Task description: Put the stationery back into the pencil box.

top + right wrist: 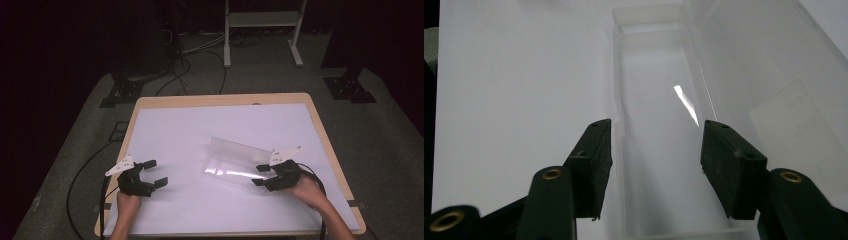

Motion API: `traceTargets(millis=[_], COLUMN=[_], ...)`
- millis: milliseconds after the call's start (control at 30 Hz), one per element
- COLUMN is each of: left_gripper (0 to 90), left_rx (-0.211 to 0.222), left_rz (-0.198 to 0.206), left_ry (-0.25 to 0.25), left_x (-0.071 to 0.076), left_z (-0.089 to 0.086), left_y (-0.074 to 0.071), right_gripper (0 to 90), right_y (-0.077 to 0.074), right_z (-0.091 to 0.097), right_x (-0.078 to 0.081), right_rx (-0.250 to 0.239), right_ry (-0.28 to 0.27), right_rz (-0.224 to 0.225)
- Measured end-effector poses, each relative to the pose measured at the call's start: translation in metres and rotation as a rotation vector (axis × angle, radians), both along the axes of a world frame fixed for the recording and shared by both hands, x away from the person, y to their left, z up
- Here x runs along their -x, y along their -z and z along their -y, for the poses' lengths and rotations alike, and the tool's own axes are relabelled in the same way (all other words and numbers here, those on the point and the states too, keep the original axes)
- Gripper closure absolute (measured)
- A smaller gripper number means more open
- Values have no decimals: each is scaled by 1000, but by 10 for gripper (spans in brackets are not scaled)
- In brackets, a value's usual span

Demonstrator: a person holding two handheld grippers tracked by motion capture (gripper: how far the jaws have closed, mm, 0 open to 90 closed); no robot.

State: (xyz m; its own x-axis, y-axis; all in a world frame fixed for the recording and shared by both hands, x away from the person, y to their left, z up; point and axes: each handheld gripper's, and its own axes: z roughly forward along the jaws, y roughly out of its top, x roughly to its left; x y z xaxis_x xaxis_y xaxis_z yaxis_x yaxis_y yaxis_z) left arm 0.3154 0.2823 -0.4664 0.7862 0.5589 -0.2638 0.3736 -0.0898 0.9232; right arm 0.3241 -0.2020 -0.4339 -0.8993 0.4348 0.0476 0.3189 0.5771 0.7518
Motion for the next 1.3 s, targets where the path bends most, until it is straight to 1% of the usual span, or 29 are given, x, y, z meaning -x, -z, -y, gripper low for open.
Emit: traceTargets(millis=[100,167,267,333,467,600,700,833,1000,1300], left_gripper=[0,0,0,0,0,0,0,0,0,0], left_rx=[0,-1,-2,-3,-4,-2,-4,-5,-4,-6], left_rz=[2,1,1,-4,0,0,0,0,-1,2], left_ry=[1,0,1,-2,2,1,2,2,0,1], left_x=[0,0,0,0,0,0,0,0,0,1], left_z=[0,0,0,0,1,0,0,0,0,1], left_y=[0,0,0,0,0,0,0,0,0,0], right_gripper=[454,453,453,453,453,453,453,454,454,463], right_y=[-1,-2,-3,-4,-2,0,2,3,6,10], right_z=[5,8,15,18,24,32,38,46,54,72], right_x=[3,5,7,8,11,14,16,20,23,31], right_rx=[10,10,9,12,24,31,23,25,37,33], right_ry=[3,12,26,34,46,65,77,96,113,160], right_rz=[7,9,22,27,33,29,31,30,30,23])
